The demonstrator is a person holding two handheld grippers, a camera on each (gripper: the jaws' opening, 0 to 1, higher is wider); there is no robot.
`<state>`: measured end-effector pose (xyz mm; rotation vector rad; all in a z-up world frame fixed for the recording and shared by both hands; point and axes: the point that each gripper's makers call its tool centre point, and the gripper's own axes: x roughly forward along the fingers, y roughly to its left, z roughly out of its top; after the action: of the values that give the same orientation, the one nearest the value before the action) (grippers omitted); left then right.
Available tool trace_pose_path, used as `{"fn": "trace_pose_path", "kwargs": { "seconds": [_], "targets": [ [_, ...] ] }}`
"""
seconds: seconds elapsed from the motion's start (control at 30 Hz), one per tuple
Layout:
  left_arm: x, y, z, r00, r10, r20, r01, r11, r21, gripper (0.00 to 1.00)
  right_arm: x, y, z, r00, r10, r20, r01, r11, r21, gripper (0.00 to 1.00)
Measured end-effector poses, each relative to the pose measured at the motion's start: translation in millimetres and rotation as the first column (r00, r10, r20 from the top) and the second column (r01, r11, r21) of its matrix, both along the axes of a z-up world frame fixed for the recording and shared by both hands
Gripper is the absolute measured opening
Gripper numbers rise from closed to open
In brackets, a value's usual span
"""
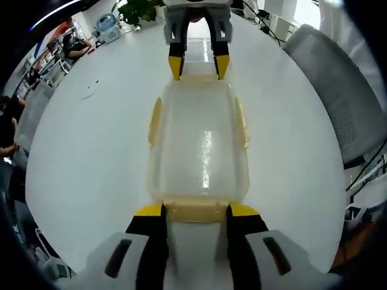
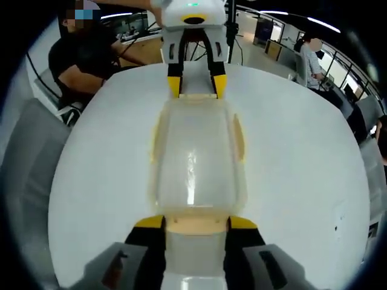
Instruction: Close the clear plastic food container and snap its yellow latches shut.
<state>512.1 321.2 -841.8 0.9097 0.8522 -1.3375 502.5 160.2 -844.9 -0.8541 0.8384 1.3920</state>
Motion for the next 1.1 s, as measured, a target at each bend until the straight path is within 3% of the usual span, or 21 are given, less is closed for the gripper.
{"fn": "trace_pose_path", "kwargs": {
  "seconds": [0.57,1.1],
  "targets": [
    [0.7,-7.4,34.9,0.998,-0.025,0.055,0.025,1.000,0.000,0.36,-1.8,-4.7,29.2,0.999,-0.010,0.035,0.009,1.000,0.030,0.35],
    [-2.3,-30.4,62.4,0.995,-0.032,0.096,0.033,0.999,-0.011,0.36,-5.8,-28.5,56.9,0.997,-0.024,0.071,0.021,0.999,0.039,0.35]
  ]
}}
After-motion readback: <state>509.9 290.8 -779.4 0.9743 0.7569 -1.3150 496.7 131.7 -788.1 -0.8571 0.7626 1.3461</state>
